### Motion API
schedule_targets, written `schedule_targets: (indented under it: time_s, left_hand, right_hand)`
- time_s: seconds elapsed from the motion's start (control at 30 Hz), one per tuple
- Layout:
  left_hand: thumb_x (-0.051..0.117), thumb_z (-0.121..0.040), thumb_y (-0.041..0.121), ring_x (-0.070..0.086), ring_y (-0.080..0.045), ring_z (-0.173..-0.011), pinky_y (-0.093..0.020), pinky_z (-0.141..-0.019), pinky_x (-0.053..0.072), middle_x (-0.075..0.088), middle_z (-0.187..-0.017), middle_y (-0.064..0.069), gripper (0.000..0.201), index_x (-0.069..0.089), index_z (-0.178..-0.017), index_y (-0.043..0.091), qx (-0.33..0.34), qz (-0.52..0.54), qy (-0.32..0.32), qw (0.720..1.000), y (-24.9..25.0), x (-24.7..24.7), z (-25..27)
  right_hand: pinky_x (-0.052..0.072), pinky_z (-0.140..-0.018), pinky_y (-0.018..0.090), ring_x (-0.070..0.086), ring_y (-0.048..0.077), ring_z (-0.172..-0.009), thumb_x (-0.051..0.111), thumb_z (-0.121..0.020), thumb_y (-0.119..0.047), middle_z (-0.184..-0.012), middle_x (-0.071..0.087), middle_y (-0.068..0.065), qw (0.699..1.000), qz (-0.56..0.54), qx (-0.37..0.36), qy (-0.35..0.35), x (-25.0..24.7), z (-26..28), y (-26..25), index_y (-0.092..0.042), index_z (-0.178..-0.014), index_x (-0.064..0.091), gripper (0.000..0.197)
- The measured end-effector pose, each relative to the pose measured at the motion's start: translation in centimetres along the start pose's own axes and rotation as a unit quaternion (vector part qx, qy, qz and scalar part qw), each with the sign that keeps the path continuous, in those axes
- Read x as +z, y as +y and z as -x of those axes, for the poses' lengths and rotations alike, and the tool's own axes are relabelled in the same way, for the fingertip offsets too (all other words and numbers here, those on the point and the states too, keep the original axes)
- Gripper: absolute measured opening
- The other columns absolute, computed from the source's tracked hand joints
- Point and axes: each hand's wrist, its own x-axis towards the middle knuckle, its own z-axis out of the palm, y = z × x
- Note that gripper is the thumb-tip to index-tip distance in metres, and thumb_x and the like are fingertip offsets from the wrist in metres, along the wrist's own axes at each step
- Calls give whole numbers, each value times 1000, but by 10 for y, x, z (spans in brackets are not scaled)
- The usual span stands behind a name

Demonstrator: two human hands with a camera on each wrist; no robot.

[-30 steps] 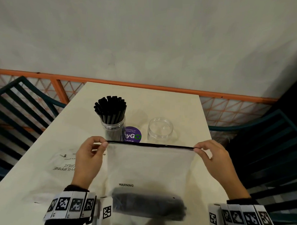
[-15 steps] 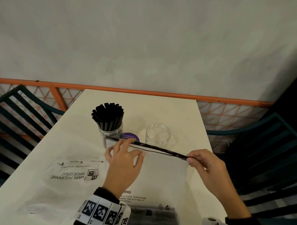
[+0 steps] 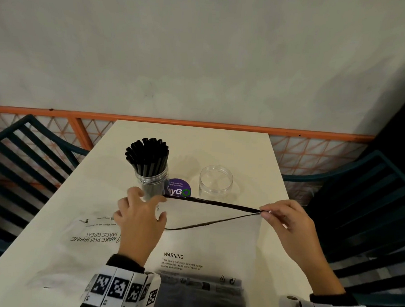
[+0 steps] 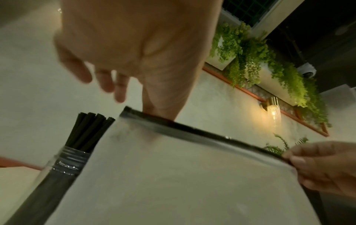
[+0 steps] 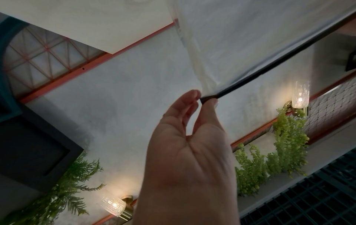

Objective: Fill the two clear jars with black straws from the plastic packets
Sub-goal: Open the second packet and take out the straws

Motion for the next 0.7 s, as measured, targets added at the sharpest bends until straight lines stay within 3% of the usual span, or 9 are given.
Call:
schedule_targets:
  time_s: [0.1,0.23,0.3,0.37,0.43,0.5,0.57,0.63,0.7]
  left_hand:
    - [64,-79,7,52,-23,-85,-29,-79,42,55,-99,-9,42,60,-120,16,-1,143,-81,986,-1,3,1]
    - [62,-83,5,61,-5,-69,-7,-71,46,69,-92,-6,38,60,-117,23,4,329,-114,937,6,5,6]
    - [63,-82,2,65,-4,-74,-8,-70,48,70,-91,-1,37,62,-109,26,-34,458,-169,872,10,5,9]
    - [70,-73,1,66,-14,-79,-18,-73,53,71,-85,1,36,66,-103,21,-68,588,-208,779,7,6,9]
    - [85,-55,16,67,-16,-76,-24,-71,57,71,-78,-3,49,69,-102,12,-89,696,-252,666,0,9,8]
    - [87,-50,20,68,-15,-74,-25,-68,57,71,-80,-6,55,71,-101,8,-94,737,-292,602,-5,8,7]
    - [68,-67,8,69,-17,-79,-26,-67,57,73,-89,-10,29,73,-96,6,-107,745,-305,583,-8,5,5]
    - [63,-68,14,69,-19,-87,-25,-69,57,73,-96,-12,26,73,-91,7,-122,735,-287,602,-10,4,2]
    - [80,-57,24,67,-19,-88,-23,-73,56,73,-94,-8,36,73,-90,14,-106,677,-249,684,-15,7,0]
  right_hand:
    - [46,-71,6,58,9,-78,67,-81,-11,-87,54,-10,998,22,58,-9,11,0,0,-20,-91,73,15]
    - [36,-64,4,56,1,-73,73,-77,-25,-94,58,0,991,39,128,8,29,-2,-1,-14,-96,71,22]
    - [35,-57,4,53,2,-69,77,-72,-27,-95,57,4,985,45,164,5,36,-3,2,-12,-95,68,29]
    - [36,-54,6,52,8,-69,77,-73,-23,-93,58,8,979,79,186,-19,42,-3,8,-10,-92,66,26]
    - [34,-55,11,53,14,-72,73,-77,-18,-88,63,8,973,108,202,-36,46,-3,16,-13,-81,61,14]
    - [38,-56,11,55,16,-70,67,-82,-16,-78,63,6,967,81,233,-60,49,-3,22,-14,-71,55,16]
    - [51,-64,18,61,22,-72,60,-86,-9,-80,64,13,948,-87,297,-80,48,-3,21,-8,-75,58,12]
    - [58,-61,28,65,23,-68,54,-89,0,-82,65,17,870,-327,358,-92,43,-4,15,-2,-90,58,4]
    - [59,-57,31,69,22,-65,51,-89,3,-81,67,14,782,-473,395,-95,34,-7,13,-5,-95,56,11]
